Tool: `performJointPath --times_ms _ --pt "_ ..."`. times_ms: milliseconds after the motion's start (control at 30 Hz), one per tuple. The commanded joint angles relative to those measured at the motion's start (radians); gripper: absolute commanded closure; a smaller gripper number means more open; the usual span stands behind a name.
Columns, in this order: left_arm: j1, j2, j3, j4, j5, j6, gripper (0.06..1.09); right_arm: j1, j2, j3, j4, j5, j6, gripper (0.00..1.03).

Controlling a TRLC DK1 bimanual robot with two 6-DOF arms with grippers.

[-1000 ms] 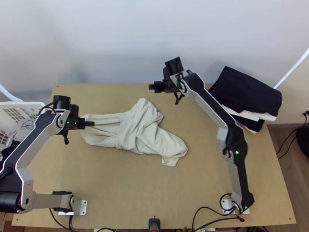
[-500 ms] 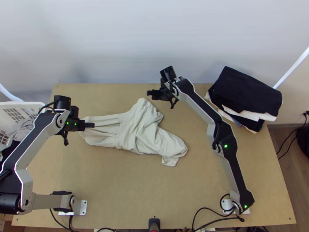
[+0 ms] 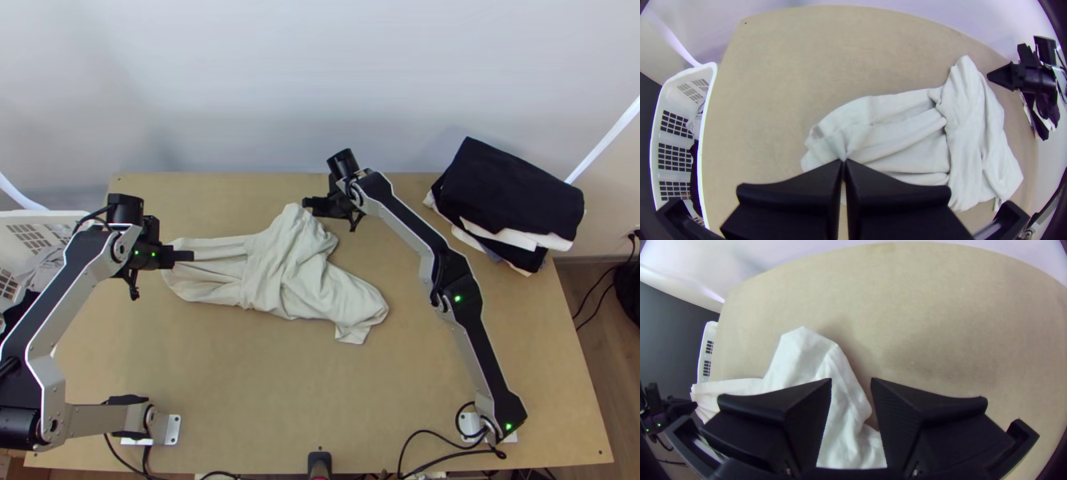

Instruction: Fold the t-shirt

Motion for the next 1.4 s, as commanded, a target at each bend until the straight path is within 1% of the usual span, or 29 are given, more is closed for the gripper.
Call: performJointPath --times_ms 0,300,500,733,1033,1067,1100,1133,1167,1367 --pt "-0.007 -0.029 0.030 -0.017 0.003 -0.023 1.05 0.005 0.030 -0.001 0.006 -0.011 0.014 0.61" --pt "-0.014 -0.029 0.025 -0.018 0.003 -0.030 1.05 0.029 0.030 -0.001 0.008 -0.011 0.019 0.61" --pt "-0.016 -0.026 0.032 -0.018 0.003 -0.033 1.05 0.045 0.038 -0.001 0.037 -0.011 0.017 0.61" --pt "-0.019 -0.021 0.039 -0.018 0.003 -0.033 1.05 0.041 0.056 -0.001 0.078 -0.010 0.017 0.62" --pt "-0.019 -0.023 0.048 -0.020 0.003 -0.033 1.05 0.034 0.071 -0.001 0.080 -0.010 0.014 0.62" --pt "-0.019 -0.023 0.048 -0.020 0.003 -0.033 1.05 0.035 0.070 -0.001 0.080 -0.010 0.013 0.66" --pt "-0.019 -0.024 0.048 -0.020 0.003 -0.033 1.05 0.035 0.070 -0.001 0.082 -0.010 0.011 0.78" --pt "-0.019 -0.024 0.048 -0.022 0.003 -0.034 1.05 0.035 0.067 -0.001 0.080 -0.010 0.005 0.96" --pt "-0.019 -0.026 0.048 -0.022 0.003 -0.034 1.05 0.035 0.064 -0.004 0.080 -0.010 0.002 0.99" --pt "-0.019 -0.027 0.058 -0.023 0.003 -0.039 1.05 0.037 -0.013 -0.053 0.068 -0.007 -0.010 1.00"
